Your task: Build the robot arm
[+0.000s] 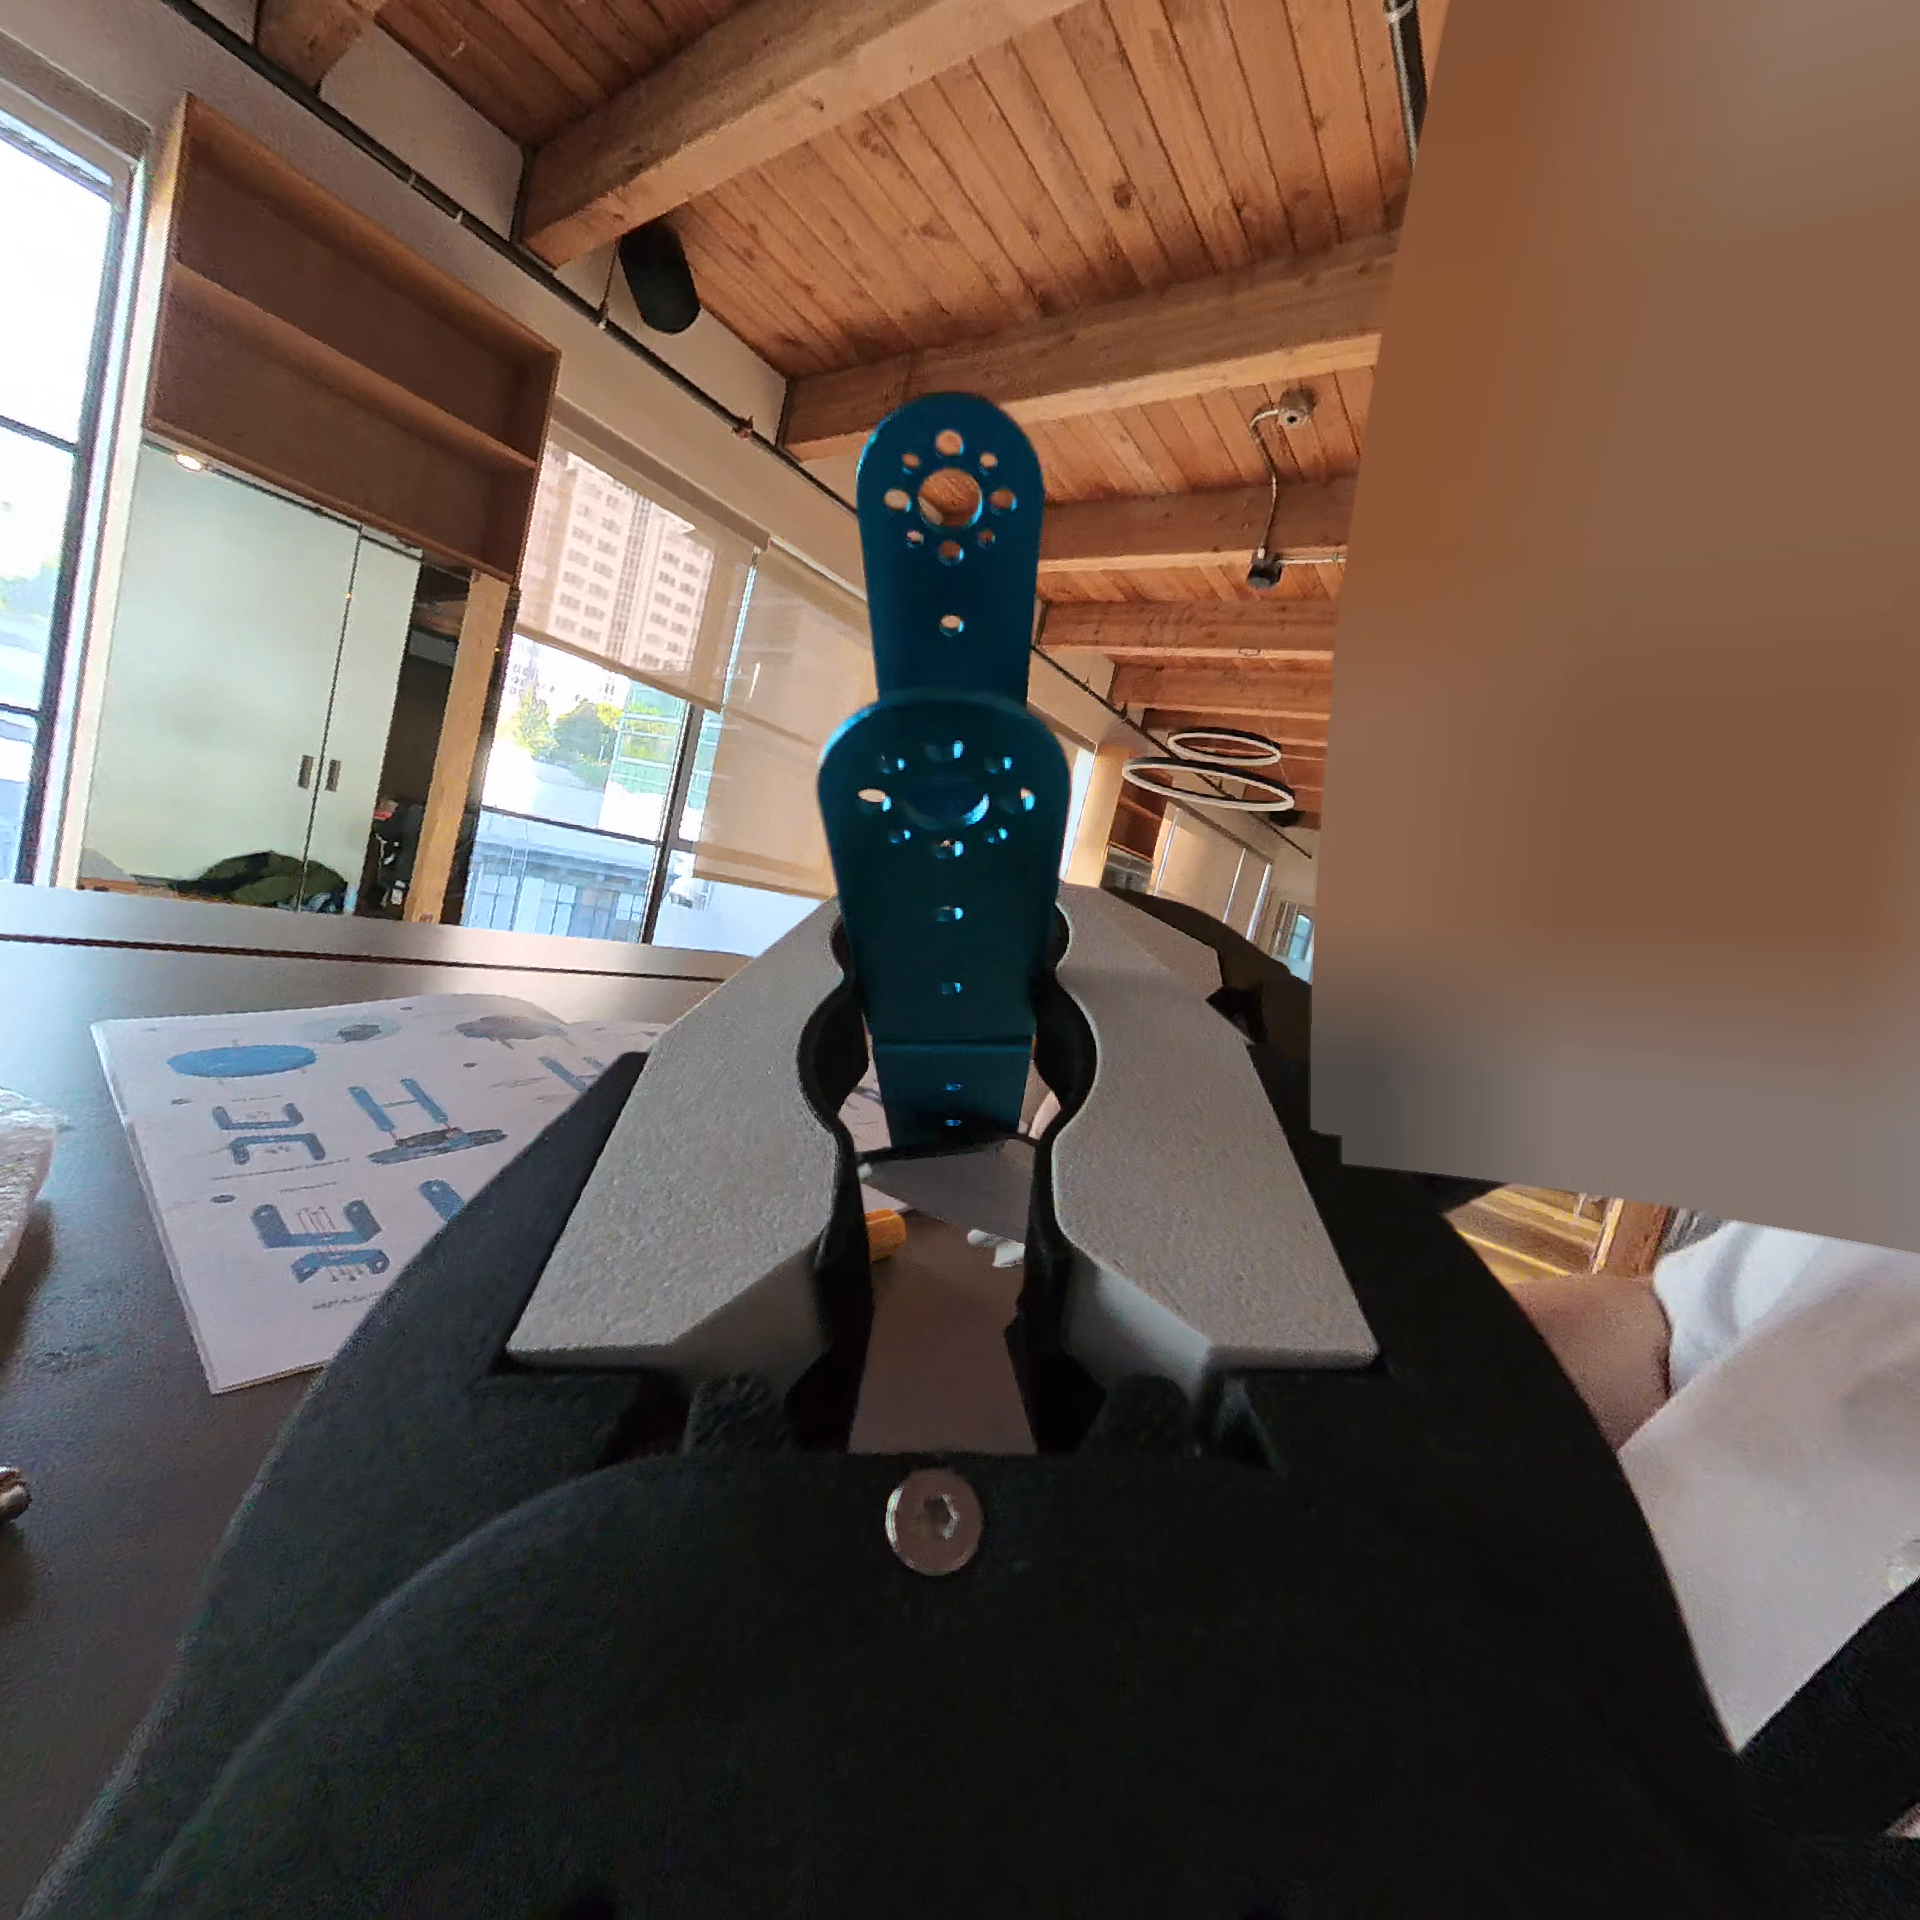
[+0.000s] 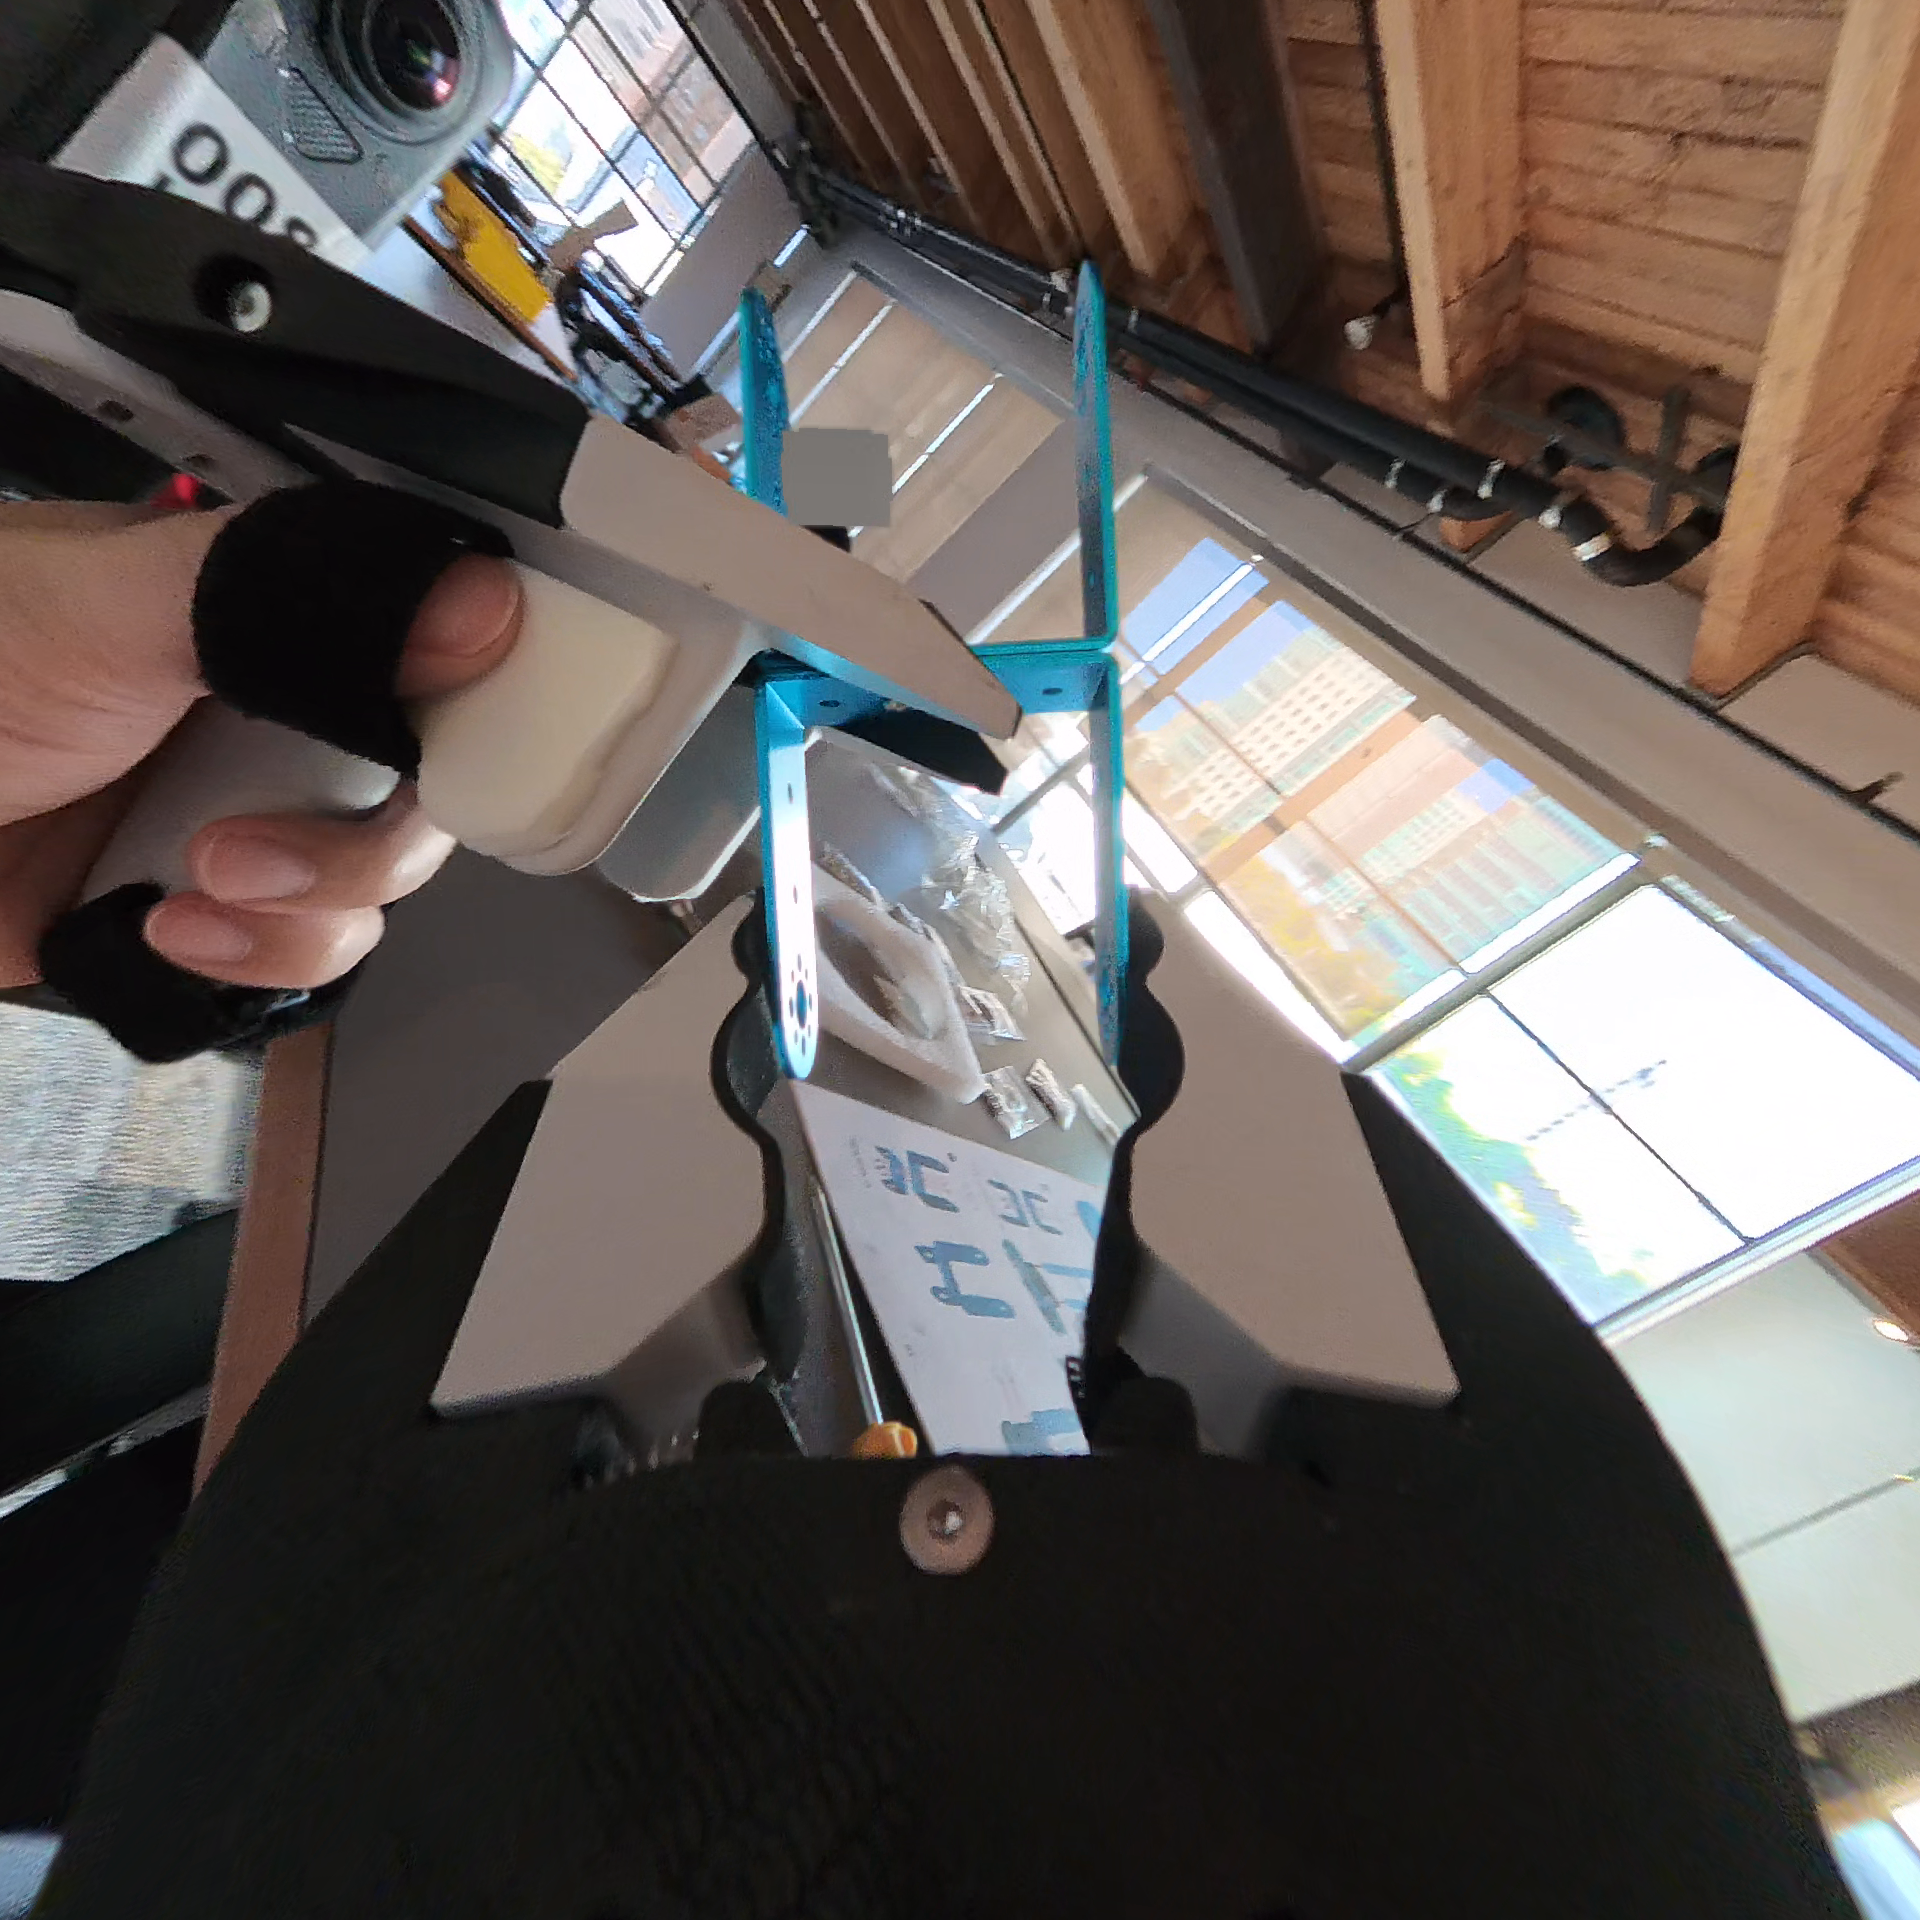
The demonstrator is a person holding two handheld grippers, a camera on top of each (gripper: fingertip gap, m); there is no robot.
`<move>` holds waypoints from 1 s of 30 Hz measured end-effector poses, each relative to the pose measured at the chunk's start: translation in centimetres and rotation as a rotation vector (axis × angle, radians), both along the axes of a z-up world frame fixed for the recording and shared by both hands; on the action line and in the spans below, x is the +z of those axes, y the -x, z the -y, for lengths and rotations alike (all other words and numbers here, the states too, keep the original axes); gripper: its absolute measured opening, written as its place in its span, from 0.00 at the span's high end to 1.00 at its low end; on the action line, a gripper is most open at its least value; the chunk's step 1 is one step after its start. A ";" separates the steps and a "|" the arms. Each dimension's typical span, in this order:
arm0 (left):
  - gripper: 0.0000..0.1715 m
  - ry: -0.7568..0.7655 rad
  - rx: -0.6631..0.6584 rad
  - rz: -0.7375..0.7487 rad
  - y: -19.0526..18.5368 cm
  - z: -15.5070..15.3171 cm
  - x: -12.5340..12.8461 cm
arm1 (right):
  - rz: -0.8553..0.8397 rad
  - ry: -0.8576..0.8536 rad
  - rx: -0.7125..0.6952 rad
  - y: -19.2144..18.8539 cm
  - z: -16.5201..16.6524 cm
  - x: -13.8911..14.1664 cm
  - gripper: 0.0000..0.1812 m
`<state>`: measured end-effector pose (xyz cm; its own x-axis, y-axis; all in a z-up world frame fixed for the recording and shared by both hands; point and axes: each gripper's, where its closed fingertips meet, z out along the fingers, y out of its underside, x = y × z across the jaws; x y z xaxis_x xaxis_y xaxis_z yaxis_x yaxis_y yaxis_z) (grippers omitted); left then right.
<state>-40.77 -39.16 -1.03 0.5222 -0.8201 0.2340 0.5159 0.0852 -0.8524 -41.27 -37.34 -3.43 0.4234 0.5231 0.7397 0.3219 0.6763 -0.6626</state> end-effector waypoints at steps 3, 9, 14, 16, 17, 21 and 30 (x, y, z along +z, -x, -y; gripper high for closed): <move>0.85 0.056 -0.029 0.015 0.1 -0.4 -0.2 | 0.015 0.075 0.043 -0.5 0.2 -0.5 0.59; 0.85 0.297 -0.250 0.107 2.1 -1.9 -1.0 | 0.221 0.425 0.045 -5.5 -2.2 -4.1 0.58; 0.85 0.367 -0.354 0.094 2.7 -2.2 -1.1 | 0.422 0.825 -0.072 -10.3 -5.6 -10.2 0.69; 0.85 0.383 -0.377 0.080 2.4 -2.2 -0.9 | 0.439 0.943 -0.036 -10.4 -5.3 -11.5 0.75; 0.85 0.390 -0.382 0.073 2.4 -2.3 -0.8 | 0.432 0.994 -0.027 -10.4 -5.3 -11.9 0.77; 0.85 0.420 -0.400 0.038 2.7 -2.8 -0.4 | 0.371 1.095 0.013 -10.0 -5.9 -12.3 0.83; 0.84 0.439 -0.500 -0.050 3.2 -4.4 2.6 | 0.435 1.059 0.030 -8.9 -6.0 -12.3 0.90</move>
